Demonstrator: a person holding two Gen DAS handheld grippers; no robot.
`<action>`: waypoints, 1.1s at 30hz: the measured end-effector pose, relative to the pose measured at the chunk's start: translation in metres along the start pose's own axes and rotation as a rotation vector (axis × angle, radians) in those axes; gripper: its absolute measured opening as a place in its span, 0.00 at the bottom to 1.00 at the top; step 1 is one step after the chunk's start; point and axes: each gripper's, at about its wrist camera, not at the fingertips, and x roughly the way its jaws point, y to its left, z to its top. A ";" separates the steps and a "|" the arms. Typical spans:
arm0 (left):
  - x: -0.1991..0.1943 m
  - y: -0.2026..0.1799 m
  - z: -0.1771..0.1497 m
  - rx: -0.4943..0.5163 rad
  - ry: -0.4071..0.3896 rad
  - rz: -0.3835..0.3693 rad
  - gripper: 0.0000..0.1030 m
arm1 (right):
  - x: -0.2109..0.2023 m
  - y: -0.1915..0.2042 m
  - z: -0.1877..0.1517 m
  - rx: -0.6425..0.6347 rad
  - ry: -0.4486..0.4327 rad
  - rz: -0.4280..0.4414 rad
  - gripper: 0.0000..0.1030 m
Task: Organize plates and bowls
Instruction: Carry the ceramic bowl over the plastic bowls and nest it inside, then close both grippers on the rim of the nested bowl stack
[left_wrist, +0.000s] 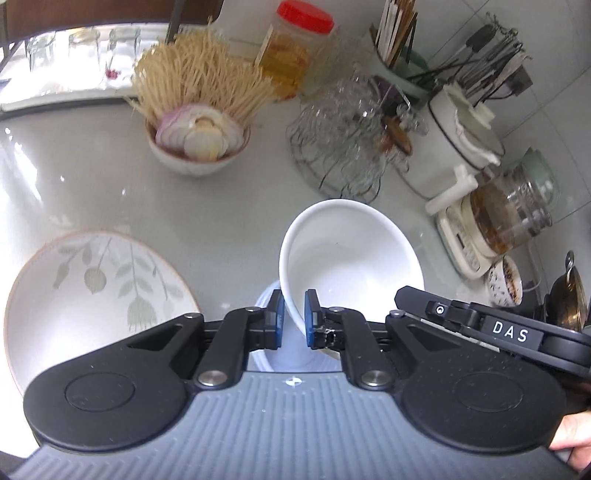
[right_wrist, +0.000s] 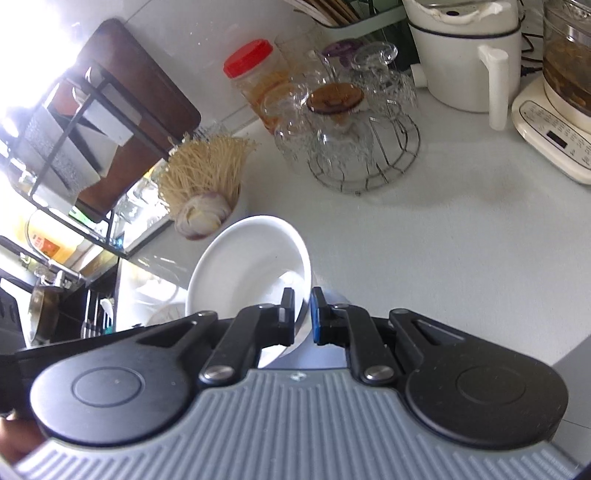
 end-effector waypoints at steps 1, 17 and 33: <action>0.001 0.001 -0.003 -0.001 0.008 0.002 0.13 | 0.000 0.000 -0.003 -0.005 0.003 -0.007 0.11; 0.023 0.004 -0.034 0.024 0.105 0.045 0.13 | 0.015 -0.013 -0.036 0.005 0.081 -0.078 0.11; 0.025 0.004 -0.032 0.047 0.085 0.074 0.36 | 0.008 -0.015 -0.025 0.020 0.045 -0.077 0.23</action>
